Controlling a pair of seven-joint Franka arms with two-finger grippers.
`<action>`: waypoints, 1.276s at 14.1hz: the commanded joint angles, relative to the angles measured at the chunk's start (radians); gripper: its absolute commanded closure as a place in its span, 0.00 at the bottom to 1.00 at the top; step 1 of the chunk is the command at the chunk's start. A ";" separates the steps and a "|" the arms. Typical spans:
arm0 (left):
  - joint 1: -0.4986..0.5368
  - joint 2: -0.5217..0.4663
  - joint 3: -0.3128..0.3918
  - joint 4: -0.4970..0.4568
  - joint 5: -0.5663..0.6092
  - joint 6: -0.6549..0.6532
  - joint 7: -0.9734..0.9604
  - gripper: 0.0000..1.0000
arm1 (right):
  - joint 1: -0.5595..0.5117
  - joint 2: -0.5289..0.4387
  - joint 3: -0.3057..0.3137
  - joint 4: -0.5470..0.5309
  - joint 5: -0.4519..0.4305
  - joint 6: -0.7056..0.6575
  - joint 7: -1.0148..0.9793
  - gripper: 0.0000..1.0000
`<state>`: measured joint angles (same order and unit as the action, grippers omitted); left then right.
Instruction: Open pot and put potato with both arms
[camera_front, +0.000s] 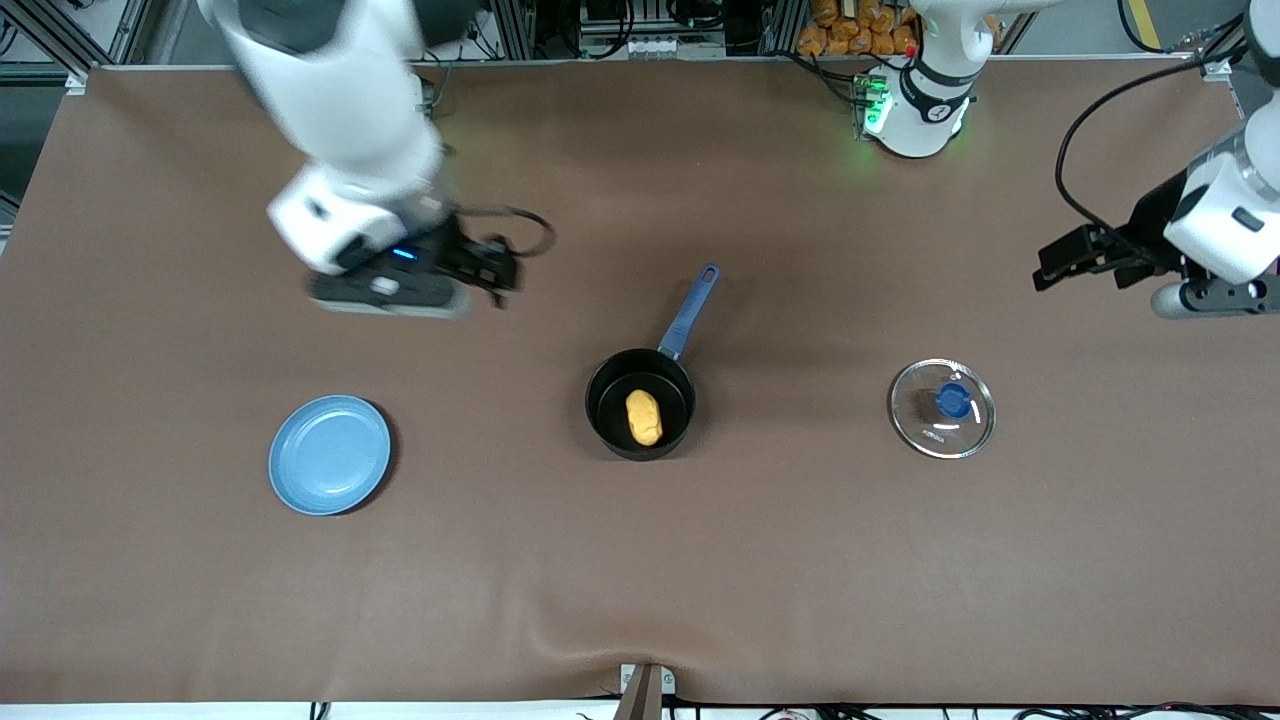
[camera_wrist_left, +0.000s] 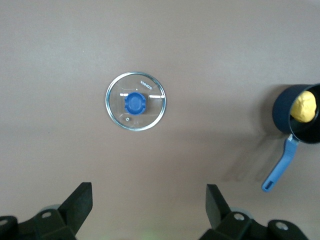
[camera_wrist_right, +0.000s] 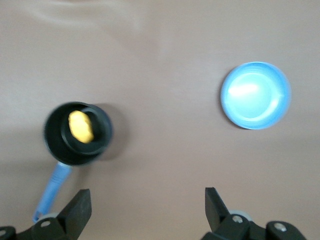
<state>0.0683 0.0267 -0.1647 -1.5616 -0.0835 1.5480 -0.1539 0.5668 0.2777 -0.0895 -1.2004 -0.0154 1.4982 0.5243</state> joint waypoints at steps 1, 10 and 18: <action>-0.010 0.010 -0.009 0.066 0.053 -0.069 -0.009 0.00 | -0.112 -0.121 0.017 -0.050 -0.003 -0.096 -0.171 0.00; -0.005 -0.014 -0.075 0.066 0.110 -0.092 -0.007 0.00 | -0.439 -0.229 0.017 -0.056 -0.001 -0.272 -0.610 0.00; -0.039 -0.114 -0.056 -0.062 0.111 -0.059 0.002 0.00 | -0.493 -0.276 0.025 -0.160 0.029 -0.176 -0.610 0.00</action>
<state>0.0581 -0.0011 -0.2331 -1.5289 0.0001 1.4604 -0.1565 0.1147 0.0607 -0.0875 -1.2477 -0.0072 1.2514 -0.0818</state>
